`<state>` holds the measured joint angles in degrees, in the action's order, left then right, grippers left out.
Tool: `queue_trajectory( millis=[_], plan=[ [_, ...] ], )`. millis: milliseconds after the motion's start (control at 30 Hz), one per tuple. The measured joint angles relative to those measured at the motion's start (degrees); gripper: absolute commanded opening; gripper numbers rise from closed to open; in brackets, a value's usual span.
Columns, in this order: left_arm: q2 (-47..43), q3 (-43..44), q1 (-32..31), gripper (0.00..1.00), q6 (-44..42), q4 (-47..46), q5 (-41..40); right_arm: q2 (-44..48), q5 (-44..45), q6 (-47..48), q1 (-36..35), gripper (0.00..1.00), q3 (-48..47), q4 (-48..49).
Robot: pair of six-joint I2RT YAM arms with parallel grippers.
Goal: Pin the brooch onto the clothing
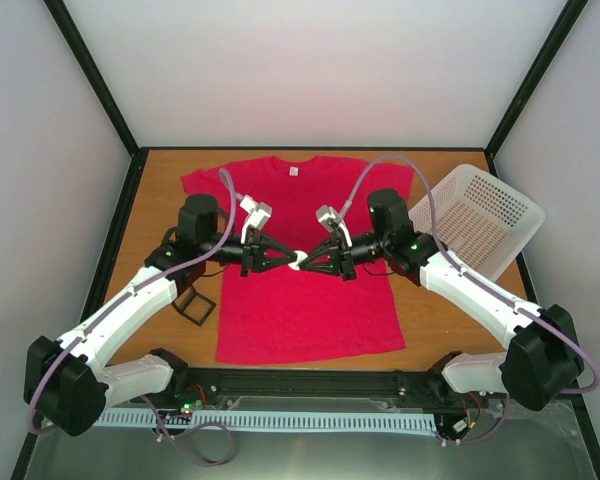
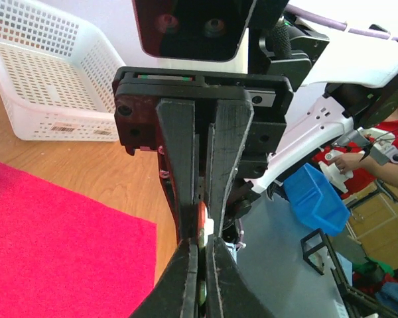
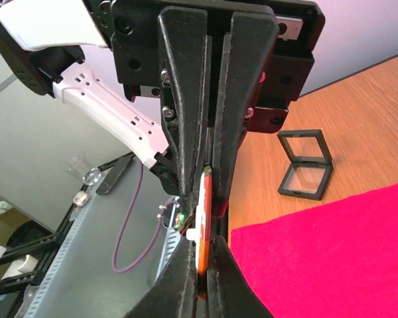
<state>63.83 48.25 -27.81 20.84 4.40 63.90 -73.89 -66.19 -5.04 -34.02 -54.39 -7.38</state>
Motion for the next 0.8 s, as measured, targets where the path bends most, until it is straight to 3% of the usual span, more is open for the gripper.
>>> queue_trajectory(
  millis=[33, 100, 167, 433, 600, 800],
  plan=[
    [0.02, 0.17, -0.07, 0.01, -0.87, 0.20, -0.13, 0.00, -0.17, -0.24, 0.04, 0.11, 0.00, -0.22],
    [0.00, 0.24, -0.15, 0.01, -1.09, 0.31, -0.76, 0.17, 0.68, -0.48, 0.11, 0.30, -0.13, -0.61],
    [-0.35, 0.24, -0.17, 0.01, -0.83, 0.42, -2.38, 0.57, 3.04, -1.86, 0.11, 0.43, -0.13, -0.61],
    [-13.49, -8.09, -0.31, 0.01, 3.85, -11.23, -14.69, 7.28, 11.43, -20.70, -0.17, 0.73, 10.49, 17.75],
    [-16.28, -11.58, -0.39, 0.01, 5.18, -19.58, -19.41, 7.21, 15.69, -29.57, -1.40, 0.75, 11.19, 27.43],
    [-17.14, -11.65, -0.39, 0.01, 4.98, -23.43, -22.84, 2.69, 16.81, -35.63, -5.01, 0.66, 8.20, 36.83]
  ],
)
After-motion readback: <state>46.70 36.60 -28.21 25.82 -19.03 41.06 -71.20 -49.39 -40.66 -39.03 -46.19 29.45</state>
